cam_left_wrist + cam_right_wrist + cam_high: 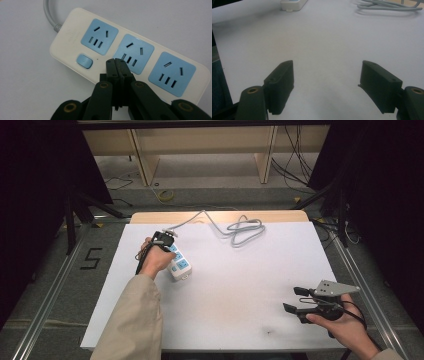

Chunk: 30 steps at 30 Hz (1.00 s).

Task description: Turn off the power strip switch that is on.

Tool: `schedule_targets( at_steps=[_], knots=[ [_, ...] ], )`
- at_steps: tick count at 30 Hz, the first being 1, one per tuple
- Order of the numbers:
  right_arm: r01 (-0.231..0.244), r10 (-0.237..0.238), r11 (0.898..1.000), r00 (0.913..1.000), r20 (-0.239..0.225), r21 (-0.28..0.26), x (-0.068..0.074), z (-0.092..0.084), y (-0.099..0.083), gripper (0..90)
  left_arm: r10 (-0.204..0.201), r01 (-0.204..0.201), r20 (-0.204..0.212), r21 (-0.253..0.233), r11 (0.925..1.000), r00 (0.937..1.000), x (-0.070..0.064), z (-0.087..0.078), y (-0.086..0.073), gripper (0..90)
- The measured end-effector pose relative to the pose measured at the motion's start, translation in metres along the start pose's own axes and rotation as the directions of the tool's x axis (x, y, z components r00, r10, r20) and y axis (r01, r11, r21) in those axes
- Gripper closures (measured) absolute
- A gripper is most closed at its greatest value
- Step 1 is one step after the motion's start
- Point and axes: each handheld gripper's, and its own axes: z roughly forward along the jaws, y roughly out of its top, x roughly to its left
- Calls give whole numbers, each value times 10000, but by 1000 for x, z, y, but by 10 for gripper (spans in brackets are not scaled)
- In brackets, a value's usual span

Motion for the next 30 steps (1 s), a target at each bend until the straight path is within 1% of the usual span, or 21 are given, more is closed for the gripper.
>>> schedule_targets(
  at_steps=[1, 3, 5, 7, 9, 11, 12, 13, 15, 16, 20, 22, 23, 24, 25, 27, 28, 29, 30],
  knots=[
    [0, 0, 10000, 10000, 0, -8, 0, 0, 0, 277, 5, -5, 96, -14, 10000, 10000, 0, 0, -1, 899],
    [1, -1, 10000, 10000, 0, -11, 0, 0, 0, 277, 16, -16, 62, -21, 10000, 10000, 0, -1, -2, 899],
    [4, -4, 10000, 10000, -5, -14, 0, 0, 0, 277, 4, -3, 100, -130, 9999, 9999, 1, -2, -3, 898],
    [9, -9, 10000, 10000, -8, -11, 0, 0, 0, 277, 5, -4, 26, -370, 9993, 10000, 1, -4, -3, 897],
    [1, -1, 10000, 10000, -1, -10, 0, 0, 0, 277, -8, 12, 61, -578, 9983, 10000, 2, -6, -3, 896],
    [-4, 4, 10000, 10000, 0, -2, 0, 0, 0, 277, -171, 183, 140, -921, 9956, 9998, 3, -10, -2, 892],
    [-3, 3, 10000, 10000, 0, -3, 0, 0, 0, 277, -236, 257, 221, -1025, 9944, 9995, 3, -11, -2, 830],
    [1, -1, 10000, 10000, -4, -5, 0, 0, 0, 277, -297, 323, 264, -1066, 9938, 9992, 3, -12, -3, 822],
    [3, -3, 10000, 10000, -5, -5, 0, 0, 0, 277, -208, 233, 239, -1057, 9941, 9995, 4, -14, -4, 815],
    [5, -5, 10000, 10000, -3, -4, 0, 0, 0, 277, -246, 272, 247, -1103, 9935, 9994, 4, -15, -4, 811],
    [6, -6, 10000, 10000, -5, -5, 0, 0, 0, 277, -224, 280, 406, -1454, 9890, 9989, 5, -21, -5, 765],
    [2, -2, 10000, 10000, -3, -8, 0, 0, 0, 277, -211, 279, 403, -1755, 9841, 9990, 5, -23, -6, 724],
    [6, -6, 10000, 10000, 0, -9, 0, 0, 0, 277, -160, 225, 335, -2037, 9788, 9993, 6, -23, -6, 687],
    [7, -7, 10000, 10000, -1, -9, 0, 0, 0, 277, -92, 118, 130, -2205, 9753, 9999, 6, -24, -7, 626],
    [12, -12, 10000, 10000, -3, -4, 0, 0, 0, 277, 79, -83, -26, -2319, 9727, 10000, 6, -25, -7, 586],
    [13, -13, 10000, 10000, -4, -7, 0, 0, 0, 277, 270, -285, -94, -2554, 9664, 9996, 7, -27, -9, 529],
    [10, -10, 10000, 10000, -3, -9, 0, 0, 0, 277, 331, -345, -101, -2586, 9654, 9994, 7, -28, -9, 487],
    [11, -11, 10000, 10000, -7, -11, 0, 0, 0, 277, 355, -353, -37, -2557, 9661, 9994, 6, -29, -10, 447],
    [9, -9, 10000, 10000, 0, 1, 0, 0, 0, 277, 263, -238, 64, -2560, 9664, 9996, 5, -29, -10, 397]
  ],
)
